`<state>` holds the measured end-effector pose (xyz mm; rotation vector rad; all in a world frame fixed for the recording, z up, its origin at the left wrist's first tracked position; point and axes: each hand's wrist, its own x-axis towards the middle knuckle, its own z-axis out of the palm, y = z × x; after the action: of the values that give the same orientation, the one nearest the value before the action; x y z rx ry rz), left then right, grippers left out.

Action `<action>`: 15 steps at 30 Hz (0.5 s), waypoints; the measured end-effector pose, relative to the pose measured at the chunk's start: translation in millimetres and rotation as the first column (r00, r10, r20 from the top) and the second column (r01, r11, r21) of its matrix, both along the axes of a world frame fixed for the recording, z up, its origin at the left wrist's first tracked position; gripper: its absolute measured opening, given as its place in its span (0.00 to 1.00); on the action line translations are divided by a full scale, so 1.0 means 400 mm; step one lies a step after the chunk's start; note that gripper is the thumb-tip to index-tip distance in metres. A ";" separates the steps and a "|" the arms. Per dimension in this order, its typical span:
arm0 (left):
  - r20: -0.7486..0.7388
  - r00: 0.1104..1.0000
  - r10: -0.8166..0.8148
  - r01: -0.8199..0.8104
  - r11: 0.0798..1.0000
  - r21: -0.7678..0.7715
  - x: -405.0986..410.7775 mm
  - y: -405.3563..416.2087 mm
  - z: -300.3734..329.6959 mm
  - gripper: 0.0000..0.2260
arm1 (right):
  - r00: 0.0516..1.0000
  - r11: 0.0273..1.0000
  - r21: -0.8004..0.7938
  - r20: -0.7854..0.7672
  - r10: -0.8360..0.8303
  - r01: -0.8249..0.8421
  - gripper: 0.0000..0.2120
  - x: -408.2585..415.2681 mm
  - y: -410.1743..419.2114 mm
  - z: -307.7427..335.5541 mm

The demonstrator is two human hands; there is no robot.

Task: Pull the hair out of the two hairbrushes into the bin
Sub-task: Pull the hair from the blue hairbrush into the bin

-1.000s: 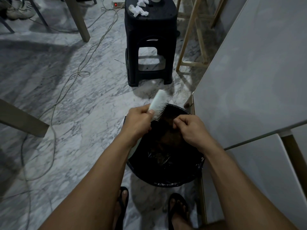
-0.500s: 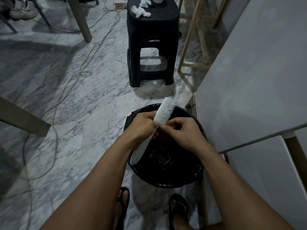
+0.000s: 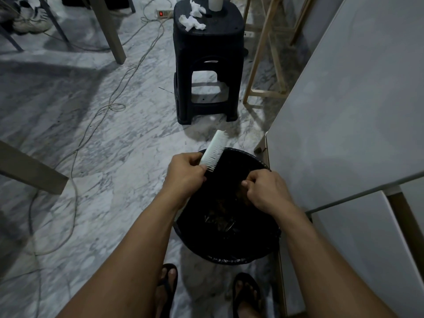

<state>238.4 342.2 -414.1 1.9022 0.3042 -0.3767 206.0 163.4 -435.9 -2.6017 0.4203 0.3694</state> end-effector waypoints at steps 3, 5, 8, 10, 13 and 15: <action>0.123 0.992 0.019 -0.049 0.968 0.248 -0.006 0.001 0.000 0.14 | 0.997 0.994 -0.090 -0.039 -0.069 0.065 0.08 0.000 -0.006 -0.004; 0.223 0.975 0.011 -0.099 0.917 0.386 -0.012 0.001 0.005 0.14 | 0.993 0.988 -0.119 -0.043 -0.105 0.100 0.09 -0.004 -0.006 -0.006; 0.332 0.943 -0.010 -0.166 0.852 0.497 -0.013 0.015 0.014 0.16 | 0.984 0.977 -0.131 -0.038 -0.177 0.170 0.12 -0.004 -0.011 0.000; 0.309 0.951 -0.027 -0.140 0.852 0.504 -0.010 0.023 0.013 0.15 | 0.977 0.975 -0.071 -0.019 -0.214 0.212 0.10 0.001 -0.013 0.007; 0.195 0.981 -0.017 -0.063 0.918 0.392 -0.008 0.016 0.015 0.13 | 0.988 0.987 0.050 -0.024 -0.150 0.151 0.05 0.000 -0.001 0.008; 0.135 0.989 -0.062 0.012 0.939 0.343 -0.008 0.013 0.014 0.12 | 0.996 0.992 0.119 -0.081 -0.041 0.050 0.02 -0.005 0.015 0.008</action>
<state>235.1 347.4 -408.5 2.2669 0.2486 -0.2181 203.9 169.5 -432.8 -2.4625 0.4684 0.4676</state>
